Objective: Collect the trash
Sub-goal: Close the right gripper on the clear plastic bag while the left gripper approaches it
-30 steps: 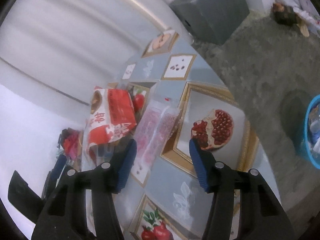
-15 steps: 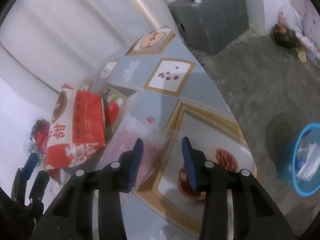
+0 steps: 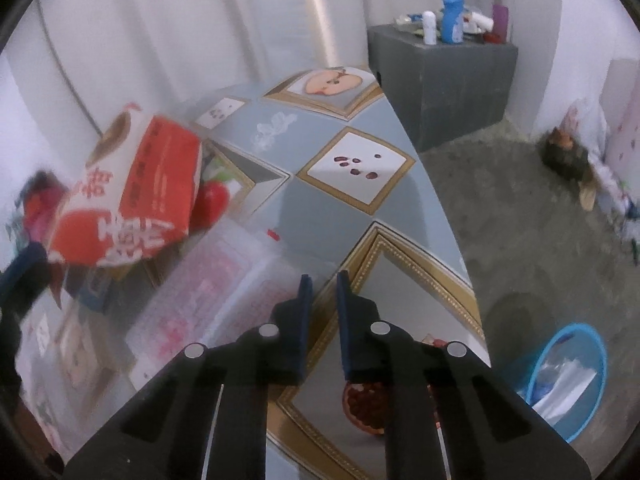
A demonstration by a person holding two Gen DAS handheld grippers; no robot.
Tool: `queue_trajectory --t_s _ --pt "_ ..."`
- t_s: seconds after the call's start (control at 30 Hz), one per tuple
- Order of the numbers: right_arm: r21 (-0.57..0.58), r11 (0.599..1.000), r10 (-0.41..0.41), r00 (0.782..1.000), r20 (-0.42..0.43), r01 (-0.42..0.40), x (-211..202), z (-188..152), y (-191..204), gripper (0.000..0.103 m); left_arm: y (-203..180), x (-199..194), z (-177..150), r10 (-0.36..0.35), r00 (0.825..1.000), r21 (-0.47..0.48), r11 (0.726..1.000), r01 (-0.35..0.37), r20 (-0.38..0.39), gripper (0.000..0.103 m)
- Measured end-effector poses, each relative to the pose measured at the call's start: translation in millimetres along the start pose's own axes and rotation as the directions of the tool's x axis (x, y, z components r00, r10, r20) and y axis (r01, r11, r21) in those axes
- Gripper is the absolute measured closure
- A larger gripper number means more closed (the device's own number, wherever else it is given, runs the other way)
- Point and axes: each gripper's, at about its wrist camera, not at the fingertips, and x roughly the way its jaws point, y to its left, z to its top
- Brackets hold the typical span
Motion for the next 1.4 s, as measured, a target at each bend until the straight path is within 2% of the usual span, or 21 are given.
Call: queue_trajectory --t_s 0.17,0.43,0.63,0.83,1.0,1.07,1.17,1.23,1.27,1.33,1.4 --pt "-0.017 1.000 -0.005 1.000 -0.006 0.005 -2.3 -2.0 -1.0 0.100 2.6 -2.3 0.5 -0.007 1.000 -0.010 1.000 0.007 0.012 0.103" --pt "-0.010 1.000 0.027 0.999 -0.022 -0.027 -11.3 -12.9 -4.0 0.103 6.4 -16.6 -3.4 -0.055 0.998 -0.040 0.998 0.056 0.011 0.103" --pt "-0.001 0.999 0.048 0.998 -0.039 -0.048 -20.5 -27.9 -4.4 0.103 -6.2 -36.2 -17.4 -0.122 0.992 -0.049 0.991 0.122 -0.006 0.103" --pt "0.001 0.998 0.065 0.996 -0.065 -0.066 -38.5 -54.7 -4.0 0.103 -16.4 -45.4 -34.2 -0.166 0.986 -0.070 0.984 0.164 -0.026 0.103" --pt "0.023 0.993 0.122 0.987 -0.101 -0.120 -55.2 -77.2 -6.8 0.103 -20.5 -51.5 -49.9 -0.177 0.983 -0.091 0.981 0.172 -0.053 0.103" --pt "0.057 0.983 0.176 0.981 -0.082 -0.172 -58.2 -75.4 -11.7 0.103 -21.3 -50.6 -54.1 -0.183 0.981 -0.105 0.979 0.175 -0.067 0.103" --pt "0.069 0.982 0.177 0.983 -0.041 -0.174 -60.7 -58.5 -12.1 0.100 -24.6 -39.0 -53.3 -0.207 0.973 -0.122 0.973 0.194 -0.102 0.103" --pt "0.067 0.975 0.213 0.977 -0.018 -0.211 -58.6 -41.5 -9.7 0.099 -25.6 -21.2 -49.8 -0.203 0.971 -0.136 0.973 0.186 -0.128 0.103" --pt "0.064 0.975 0.215 0.977 -0.009 -0.214 -55.6 -31.6 -6.3 0.097 -26.0 -13.7 -47.6 -0.195 0.971 -0.136 0.975 0.176 -0.139 0.103" --pt "0.057 0.977 0.204 0.979 0.011 -0.205 -49.7 -16.2 -1.4 0.082 -26.3 3.0 -40.8 -0.171 0.974 -0.141 0.978 0.151 -0.148 0.103" --pt "0.054 0.981 0.185 0.983 0.018 -0.186 -39.5 -2.2 0.6 0.077 -26.9 17.4 -36.1 -0.163 0.972 -0.149 0.979 0.138 -0.170 0.103"
